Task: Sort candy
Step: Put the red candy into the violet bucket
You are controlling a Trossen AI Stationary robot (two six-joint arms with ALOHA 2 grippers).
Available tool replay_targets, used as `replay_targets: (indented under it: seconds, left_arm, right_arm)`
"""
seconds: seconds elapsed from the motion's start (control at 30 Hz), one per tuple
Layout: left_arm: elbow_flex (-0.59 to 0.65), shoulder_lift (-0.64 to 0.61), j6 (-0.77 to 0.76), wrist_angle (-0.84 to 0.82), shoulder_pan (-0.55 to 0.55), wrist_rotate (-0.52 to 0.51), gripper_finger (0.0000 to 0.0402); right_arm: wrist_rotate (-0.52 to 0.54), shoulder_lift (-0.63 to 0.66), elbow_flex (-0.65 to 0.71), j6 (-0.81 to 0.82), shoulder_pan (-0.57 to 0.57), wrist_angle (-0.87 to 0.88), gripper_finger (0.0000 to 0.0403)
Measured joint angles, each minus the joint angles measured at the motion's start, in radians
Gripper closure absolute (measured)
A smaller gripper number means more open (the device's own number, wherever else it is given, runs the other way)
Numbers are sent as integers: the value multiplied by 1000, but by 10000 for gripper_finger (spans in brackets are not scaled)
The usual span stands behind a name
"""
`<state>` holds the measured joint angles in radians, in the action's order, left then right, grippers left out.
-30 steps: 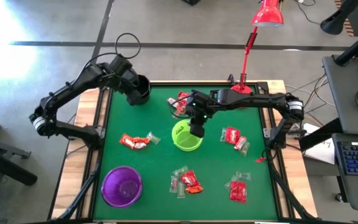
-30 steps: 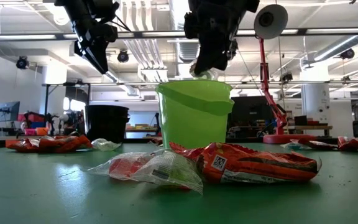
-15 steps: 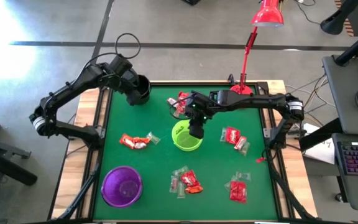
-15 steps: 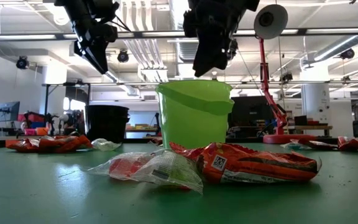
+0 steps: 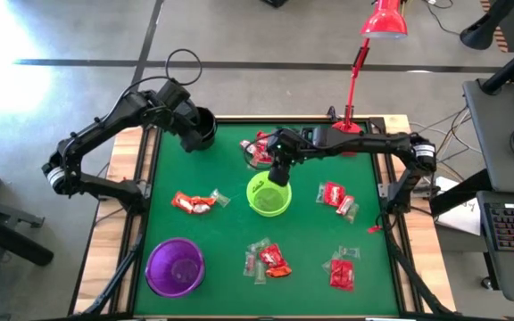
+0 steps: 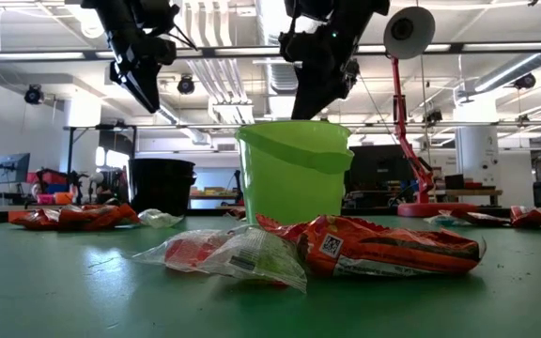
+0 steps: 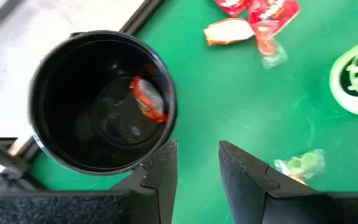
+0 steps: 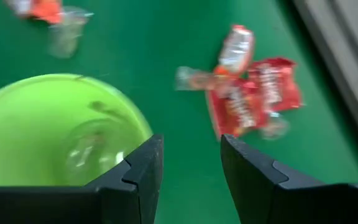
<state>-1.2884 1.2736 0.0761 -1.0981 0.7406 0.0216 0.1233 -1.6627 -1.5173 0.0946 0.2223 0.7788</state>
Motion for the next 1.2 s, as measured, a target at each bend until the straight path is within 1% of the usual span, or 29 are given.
replay_targets:
  seconds: [0.13, 0.23, 0.3, 0.47, 0.63, 0.87, 1.07, 1.2]
  left_arm:
    - [0, 0, 8, 30, 0, -112, 301]
    - [0, 0, 9, 62, 0, -213, 301]
    - [0, 0, 7, 77, 1, -252, 301]
    - [1, 0, -10, 119, 1, -274, 301]
    - [1, 0, -10, 144, 1, -277, 301]
    - [2, 1, -10, 200, 3, -283, 301]
    - [2, 6, -10, 224, 27, -396, 301]
    - [2, 24, -8, 204, 45, -406, 301]
  right_arm:
    - [57, 0, 0, 2, 51, -11, 248]
    - [62, 0, 0, 3, 98, -16, 248]
    - [62, 0, 0, 12, 128, -19, 248]
    - [62, 0, 0, 29, 198, -35, 248]
    - [62, 0, 0, 96, 252, -37, 248]
    - [61, 0, 0, 91, 301, -87, 248]
    - [61, 0, 0, 87, 314, -158, 248]
    - [61, 0, 0, 48, 314, -190, 248]
